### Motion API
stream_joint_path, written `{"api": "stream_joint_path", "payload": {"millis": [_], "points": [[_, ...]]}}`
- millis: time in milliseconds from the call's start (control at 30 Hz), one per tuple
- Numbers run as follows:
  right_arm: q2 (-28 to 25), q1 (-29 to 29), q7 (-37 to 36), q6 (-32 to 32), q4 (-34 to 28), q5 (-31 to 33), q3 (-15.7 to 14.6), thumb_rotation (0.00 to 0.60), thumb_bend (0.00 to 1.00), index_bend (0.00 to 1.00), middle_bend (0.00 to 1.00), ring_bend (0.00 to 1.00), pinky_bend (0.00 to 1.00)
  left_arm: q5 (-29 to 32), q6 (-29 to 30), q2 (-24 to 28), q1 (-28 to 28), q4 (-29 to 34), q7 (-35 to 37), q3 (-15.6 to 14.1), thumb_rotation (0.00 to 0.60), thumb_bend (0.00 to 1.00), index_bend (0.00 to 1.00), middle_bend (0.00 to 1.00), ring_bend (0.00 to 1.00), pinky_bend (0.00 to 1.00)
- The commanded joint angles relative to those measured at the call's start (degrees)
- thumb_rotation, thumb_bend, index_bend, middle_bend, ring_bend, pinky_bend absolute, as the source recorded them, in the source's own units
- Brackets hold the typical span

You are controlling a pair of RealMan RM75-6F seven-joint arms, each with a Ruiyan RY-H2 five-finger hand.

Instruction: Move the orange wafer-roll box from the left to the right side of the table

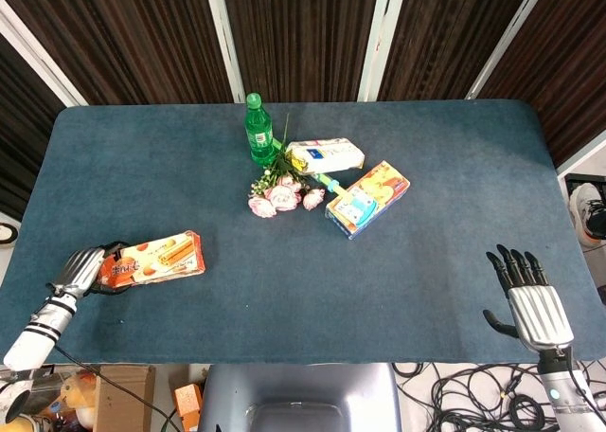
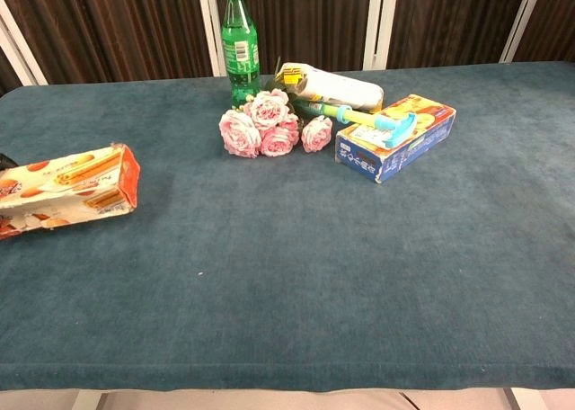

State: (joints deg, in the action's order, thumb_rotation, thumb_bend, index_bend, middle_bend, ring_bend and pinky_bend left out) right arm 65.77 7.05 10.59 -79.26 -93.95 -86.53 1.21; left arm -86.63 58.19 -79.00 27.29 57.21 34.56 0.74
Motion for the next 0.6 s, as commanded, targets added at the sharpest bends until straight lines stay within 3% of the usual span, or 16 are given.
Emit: {"api": "stream_joint_path", "payload": {"millis": [33,167,300,433,600], "points": [[0.4,0.38,-0.25,0.1,0.14,-0.51,0.1,0.6,0.17,0.0,0.0,0.0,0.0,-2.59,3.61,0.97,1.37,3.1,1.43,1.05,0.6,0.24,0.66,0.76,0.75,0.79],[0.49,2.65,-3.2,1.42,-0.82,-3.09,0.64,0.6,0.17,0.0,0.0,0.0,0.0,-2.7,2.86,4.15,4.05,10.43,-2.93,2.74,0.6,0.24,0.65,0.76,0.75,0.79],[-2.15,7.84,-7.21,5.89,-5.66,-5.69,2.52,0.6,0.17,0.0,0.0,0.0,0.0,-1.04,0.1,5.84,6.82,18.4,-10.26,4.63,0.6,0.24,0.65,0.76,0.75,0.78],[-6.71,14.57,-11.96,12.74,-13.51,-3.69,7.06,0.6,0.17,0.0,0.0,0.0,0.0,2.02,-2.26,4.9,9.38,24.08,-15.06,7.1,0.6,0.24,0.64,0.76,0.74,0.78],[-11.27,23.78,-16.67,23.89,-21.53,3.29,13.33,0.6,0.17,0.0,0.0,0.0,0.0,6.7,-7.49,3.91,13.11,27.05,-22.11,9.06,0.6,0.24,0.64,0.76,0.74,0.78]]}}
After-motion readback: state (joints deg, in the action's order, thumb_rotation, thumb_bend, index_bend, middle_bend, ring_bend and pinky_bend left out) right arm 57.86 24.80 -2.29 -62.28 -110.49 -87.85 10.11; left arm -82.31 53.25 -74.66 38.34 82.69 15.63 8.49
